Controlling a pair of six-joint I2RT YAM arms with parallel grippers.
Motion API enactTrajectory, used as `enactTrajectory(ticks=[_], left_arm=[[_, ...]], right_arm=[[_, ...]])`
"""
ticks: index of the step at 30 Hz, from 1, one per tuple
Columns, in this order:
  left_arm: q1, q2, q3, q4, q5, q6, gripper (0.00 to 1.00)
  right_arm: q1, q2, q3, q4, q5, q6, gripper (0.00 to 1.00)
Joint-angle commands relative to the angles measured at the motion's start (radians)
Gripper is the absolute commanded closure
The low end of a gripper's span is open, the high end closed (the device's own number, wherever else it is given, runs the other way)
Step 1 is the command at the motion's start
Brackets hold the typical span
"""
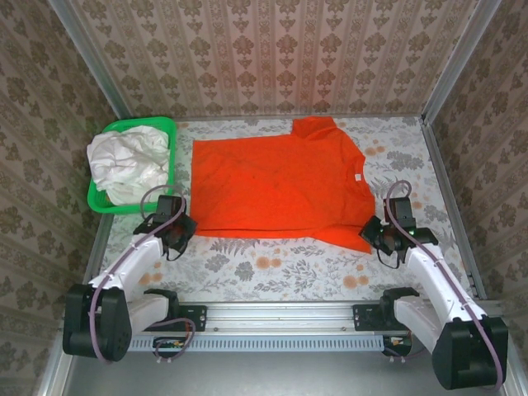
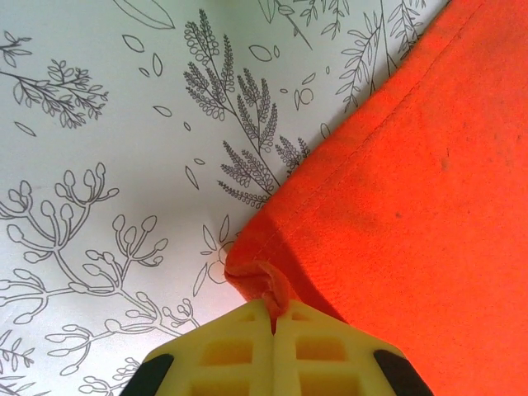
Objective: Fold and stack the t-shirts
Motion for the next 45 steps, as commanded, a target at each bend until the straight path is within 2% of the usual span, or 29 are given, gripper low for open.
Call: enactTrajectory(ticks=[1, 3, 5, 10, 16, 27, 30, 35, 40, 45], left_arm=[[-0.005, 0.013, -0.003, -0.026, -0.027, -0.015, 1.00], [-0.006, 0.022, -0.004, -0.021, -0.016, -0.024, 1.00], [-0.007, 0.030, -0.006, -0.011, -0.008, -0.025, 1.00], [-0.007, 0.033, -0.008, -0.014, -0.012, -0.017, 1.00], [-0.007, 0.054, -0.012, -0.017, -0.003, -0.011, 1.00], [-0.006, 0.086, -0.011, 0.002, 0.003, -0.018, 1.00], [-0.008, 0.085, -0.009, 0.004, 0.000, -0.024, 1.00], [-0.010, 0.083, 0.001, 0.000, -0.006, -0.028, 1.00], [-0.013, 0.063, 0.007, -0.019, -0.012, -0.039, 1.00], [-0.016, 0.023, 0.017, -0.039, -0.017, -0.052, 1.00]], right_arm=[[-0.002, 0.052, 0.015, -0.003, 0.016, 0.006, 0.64], [-0.002, 0.046, 0.023, -0.047, 0.055, 0.002, 0.48], [-0.002, 0.003, 0.018, -0.078, 0.074, -0.013, 0.40], [-0.002, -0.094, -0.051, -0.084, 0.015, -0.062, 0.40], [-0.001, -0.062, -0.127, 0.034, -0.011, -0.046, 0.49], [-0.002, 0.157, -0.089, 0.193, -0.005, -0.078, 0.57], [-0.001, 0.195, -0.075, 0.190, -0.020, -0.078, 0.63], [-0.001, 0.138, -0.071, 0.108, -0.015, -0.072, 1.00], [-0.001, 0.014, -0.076, -0.023, -0.013, -0.045, 1.00], [-0.001, -0.088, -0.103, -0.166, -0.048, 0.080, 1.00]])
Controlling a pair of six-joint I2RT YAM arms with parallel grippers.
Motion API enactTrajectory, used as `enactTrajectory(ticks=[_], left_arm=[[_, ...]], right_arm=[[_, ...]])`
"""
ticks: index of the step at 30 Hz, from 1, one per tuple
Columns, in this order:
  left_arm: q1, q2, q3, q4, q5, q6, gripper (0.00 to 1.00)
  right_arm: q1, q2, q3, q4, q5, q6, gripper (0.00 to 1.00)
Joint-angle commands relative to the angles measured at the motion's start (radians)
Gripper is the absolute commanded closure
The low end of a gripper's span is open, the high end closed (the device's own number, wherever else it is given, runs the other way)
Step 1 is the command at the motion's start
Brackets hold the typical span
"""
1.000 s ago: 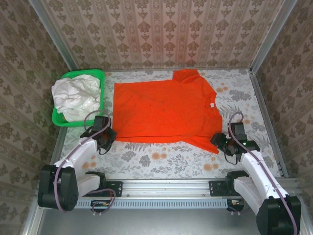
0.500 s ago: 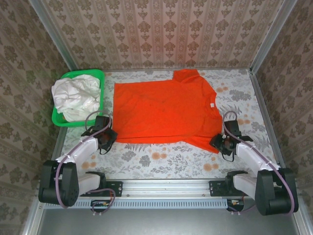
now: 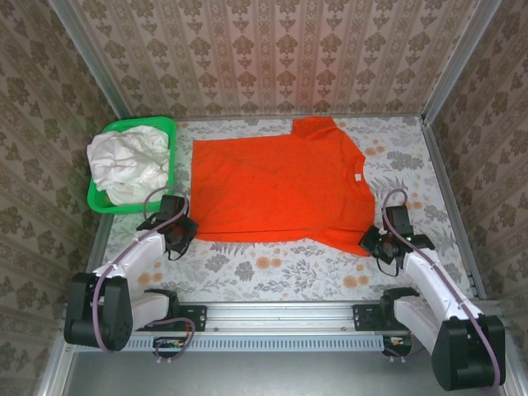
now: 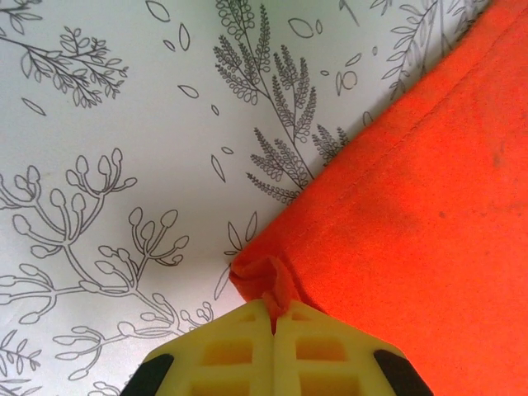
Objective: Fold and stack the t-shirts
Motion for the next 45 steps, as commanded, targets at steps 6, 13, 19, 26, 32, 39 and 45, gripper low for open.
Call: enactTrajectory(ticks=[6, 13, 19, 26, 32, 39, 45], left_arm=[[-0.010, -0.032, 0.027, -0.051, -0.010, -0.023, 1.00], [-0.010, -0.019, 0.053, -0.073, 0.002, -0.008, 1.00], [-0.010, -0.050, 0.103, -0.100, 0.006, -0.024, 1.00], [0.001, -0.016, 0.218, -0.144, 0.006, -0.020, 1.00], [0.042, 0.067, 0.299, -0.202, 0.022, -0.032, 1.00], [0.068, 0.197, 0.410, -0.209, 0.058, 0.035, 1.00], [0.088, 0.279, 0.493, -0.224, 0.063, 0.083, 1.00]], right_arm=[[0.007, -0.011, -0.026, -0.173, -0.076, 0.135, 1.00], [0.012, 0.111, 0.037, -0.135, -0.103, 0.101, 1.00], [0.013, 0.023, 0.153, -0.216, -0.095, 0.113, 1.00], [0.011, 0.103, 0.360, -0.280, -0.082, 0.096, 1.00], [0.012, 0.258, 0.545, -0.305, -0.035, 0.050, 1.00], [0.006, 0.440, 0.728, -0.290, -0.019, 0.011, 1.00], [0.004, 0.583, 0.835, -0.273, -0.033, 0.017, 1.00]])
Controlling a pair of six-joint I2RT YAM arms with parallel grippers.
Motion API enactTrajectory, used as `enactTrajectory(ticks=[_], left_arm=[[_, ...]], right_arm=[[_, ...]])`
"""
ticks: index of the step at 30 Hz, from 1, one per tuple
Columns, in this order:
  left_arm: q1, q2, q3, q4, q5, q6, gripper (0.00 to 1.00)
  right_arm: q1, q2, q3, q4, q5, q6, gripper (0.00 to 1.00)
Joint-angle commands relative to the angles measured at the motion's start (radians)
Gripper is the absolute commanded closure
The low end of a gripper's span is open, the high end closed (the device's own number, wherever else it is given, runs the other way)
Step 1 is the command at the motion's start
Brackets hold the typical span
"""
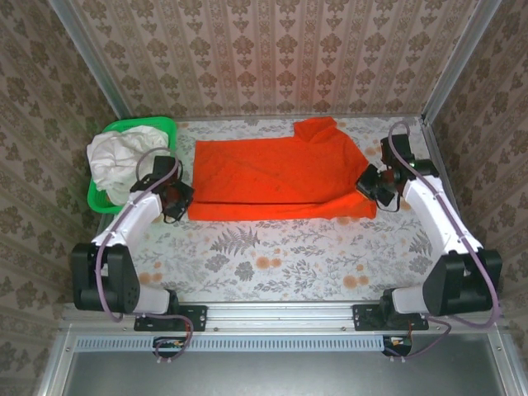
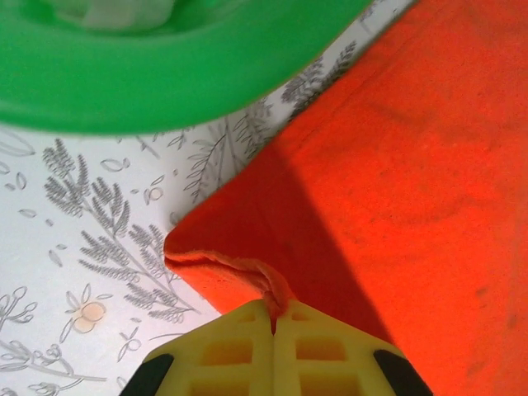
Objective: Fold and stack the t-shirts
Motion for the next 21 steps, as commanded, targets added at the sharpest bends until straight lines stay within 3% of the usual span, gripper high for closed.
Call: enactTrajectory(ticks=[1, 8, 21], left_arm=[[0.019, 0.038, 0.054, -0.039, 0.011, 0.059, 1.00], [0.026, 0.130, 0.143, -0.069, 0.013, 0.145, 1.00], [0.031, 0.250, 0.242, -0.063, 0.039, 0.181, 1.00]], right_arm=[[-0.002, 0.071, 0.074, -0.010, 0.018, -0.012, 1.00], [-0.003, 0.188, 0.177, -0.005, 0.020, -0.042, 1.00], [-0.011, 0.336, 0.300, -0.024, 0.058, -0.096, 1.00]])
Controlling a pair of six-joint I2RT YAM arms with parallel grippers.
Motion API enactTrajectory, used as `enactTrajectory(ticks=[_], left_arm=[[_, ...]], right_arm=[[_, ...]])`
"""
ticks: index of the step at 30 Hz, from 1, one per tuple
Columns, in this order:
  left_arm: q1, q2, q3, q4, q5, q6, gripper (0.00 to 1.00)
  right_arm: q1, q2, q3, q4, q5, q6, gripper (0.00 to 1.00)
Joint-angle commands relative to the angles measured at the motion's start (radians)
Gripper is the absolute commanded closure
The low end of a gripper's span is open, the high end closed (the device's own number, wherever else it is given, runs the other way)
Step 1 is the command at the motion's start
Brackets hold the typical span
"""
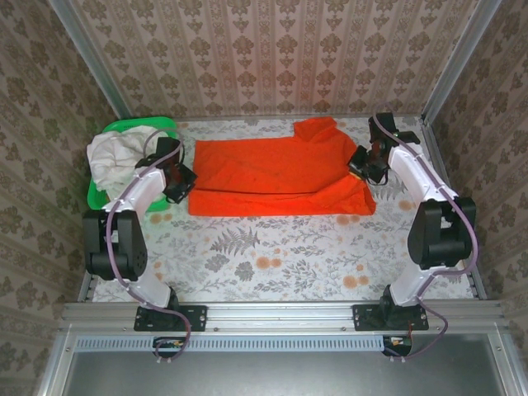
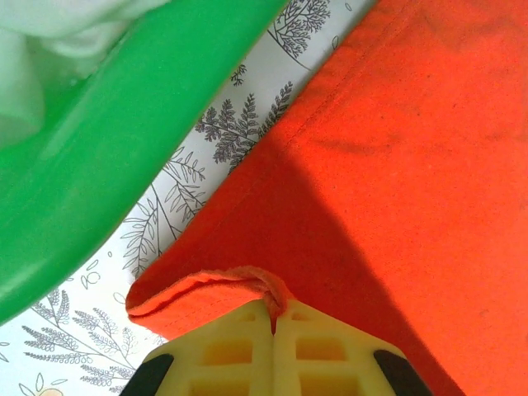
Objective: Fold and stack the t-shirts
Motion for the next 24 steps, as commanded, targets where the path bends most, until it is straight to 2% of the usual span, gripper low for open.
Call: enactTrajectory(ticks=[1, 24], left_arm=[[0.012, 0.027, 0.036, -0.023, 0.014, 0.028, 1.00], [0.027, 0.146, 0.158, -0.029, 0.020, 0.035, 1.00]], right_arm=[[-0.010, 0.028, 0.051, -0.022, 0.040, -0.033, 1.00], [-0.040, 0.175, 0.222, -0.041, 0.026, -0.066, 1.00]])
